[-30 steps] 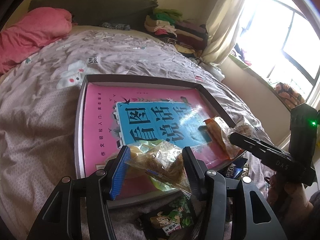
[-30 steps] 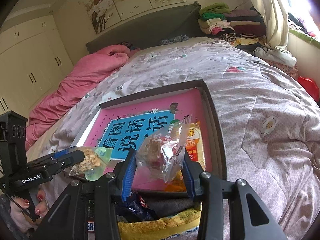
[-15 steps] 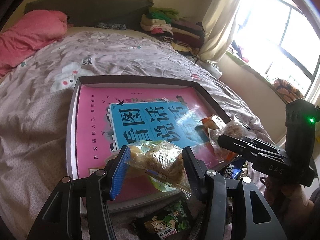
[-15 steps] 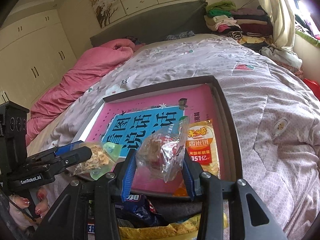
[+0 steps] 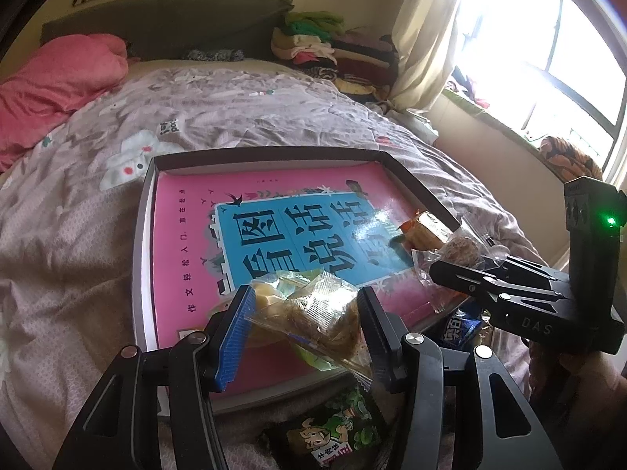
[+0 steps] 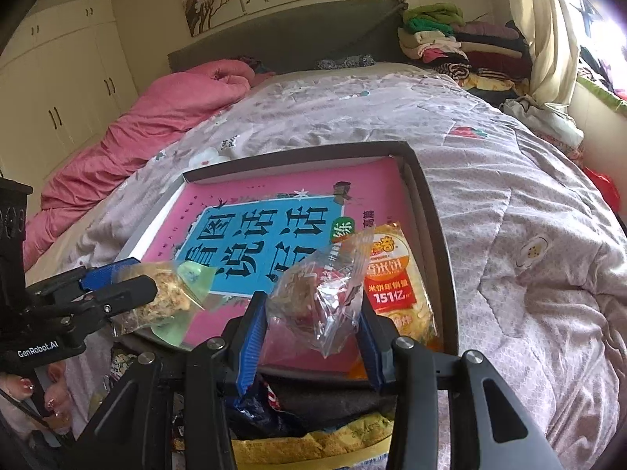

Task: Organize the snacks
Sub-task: 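Lower and open the right tool while the left tool releases the cracker bag into the tray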

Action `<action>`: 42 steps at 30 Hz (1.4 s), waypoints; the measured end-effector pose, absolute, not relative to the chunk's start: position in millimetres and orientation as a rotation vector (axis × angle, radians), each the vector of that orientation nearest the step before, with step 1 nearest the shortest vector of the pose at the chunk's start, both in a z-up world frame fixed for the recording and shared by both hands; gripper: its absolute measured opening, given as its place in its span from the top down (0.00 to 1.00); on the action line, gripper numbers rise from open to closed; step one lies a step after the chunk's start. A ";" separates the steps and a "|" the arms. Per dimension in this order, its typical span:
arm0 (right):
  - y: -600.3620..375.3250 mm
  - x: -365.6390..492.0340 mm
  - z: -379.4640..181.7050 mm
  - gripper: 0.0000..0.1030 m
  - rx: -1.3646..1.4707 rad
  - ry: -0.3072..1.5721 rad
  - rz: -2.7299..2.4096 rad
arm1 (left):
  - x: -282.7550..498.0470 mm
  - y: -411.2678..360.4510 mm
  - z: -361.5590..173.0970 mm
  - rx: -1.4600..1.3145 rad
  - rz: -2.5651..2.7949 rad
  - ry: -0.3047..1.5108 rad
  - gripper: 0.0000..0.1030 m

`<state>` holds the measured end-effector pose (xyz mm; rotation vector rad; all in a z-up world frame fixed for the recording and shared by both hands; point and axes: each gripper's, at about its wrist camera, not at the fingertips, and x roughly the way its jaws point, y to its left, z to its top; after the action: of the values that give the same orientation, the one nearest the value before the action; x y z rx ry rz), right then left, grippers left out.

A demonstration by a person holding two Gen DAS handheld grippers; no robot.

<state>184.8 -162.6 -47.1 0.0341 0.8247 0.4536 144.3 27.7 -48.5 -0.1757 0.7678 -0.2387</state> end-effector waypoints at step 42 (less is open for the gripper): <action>-178.3 172.0 -38.3 0.53 0.020 0.792 0.417 | 150.3 44.5 -58.2 -0.172 -0.160 0.822 0.37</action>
<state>172.0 -178.3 -38.3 0.0197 0.7921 0.4167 150.3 44.5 -58.2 -0.1719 0.8221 -0.1595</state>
